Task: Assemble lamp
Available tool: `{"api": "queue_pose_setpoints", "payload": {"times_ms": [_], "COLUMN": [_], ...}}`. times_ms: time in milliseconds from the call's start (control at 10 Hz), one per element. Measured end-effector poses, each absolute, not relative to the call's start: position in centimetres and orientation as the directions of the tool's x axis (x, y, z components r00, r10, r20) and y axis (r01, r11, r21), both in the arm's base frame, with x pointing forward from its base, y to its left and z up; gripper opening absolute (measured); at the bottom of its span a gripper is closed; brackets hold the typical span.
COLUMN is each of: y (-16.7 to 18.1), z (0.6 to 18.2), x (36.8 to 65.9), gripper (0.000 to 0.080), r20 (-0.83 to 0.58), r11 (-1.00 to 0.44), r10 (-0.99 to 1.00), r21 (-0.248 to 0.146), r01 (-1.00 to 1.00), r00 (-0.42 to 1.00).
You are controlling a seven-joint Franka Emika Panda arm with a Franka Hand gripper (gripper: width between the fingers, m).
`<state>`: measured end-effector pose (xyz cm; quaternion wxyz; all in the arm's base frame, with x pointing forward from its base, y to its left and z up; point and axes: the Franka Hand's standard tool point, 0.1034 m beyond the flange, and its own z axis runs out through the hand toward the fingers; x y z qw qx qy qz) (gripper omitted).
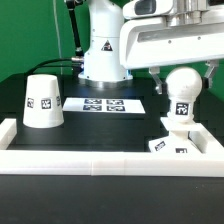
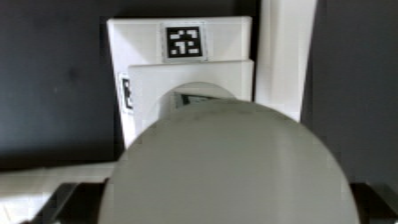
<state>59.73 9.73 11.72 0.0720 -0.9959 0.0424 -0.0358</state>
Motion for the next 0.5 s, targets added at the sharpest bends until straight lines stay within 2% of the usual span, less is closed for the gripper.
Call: {"api": "queue_pose_setpoints", "payload": {"times_ms": [500], "y": [10.46], "z": [11.71], "x": [59.63], "gripper": [0.0577], "r20": [-0.005], "r11": [-0.856], "r10": [-0.497], "r21": [-0.161], "r01": [-0.491], "r00": [0.868]}}
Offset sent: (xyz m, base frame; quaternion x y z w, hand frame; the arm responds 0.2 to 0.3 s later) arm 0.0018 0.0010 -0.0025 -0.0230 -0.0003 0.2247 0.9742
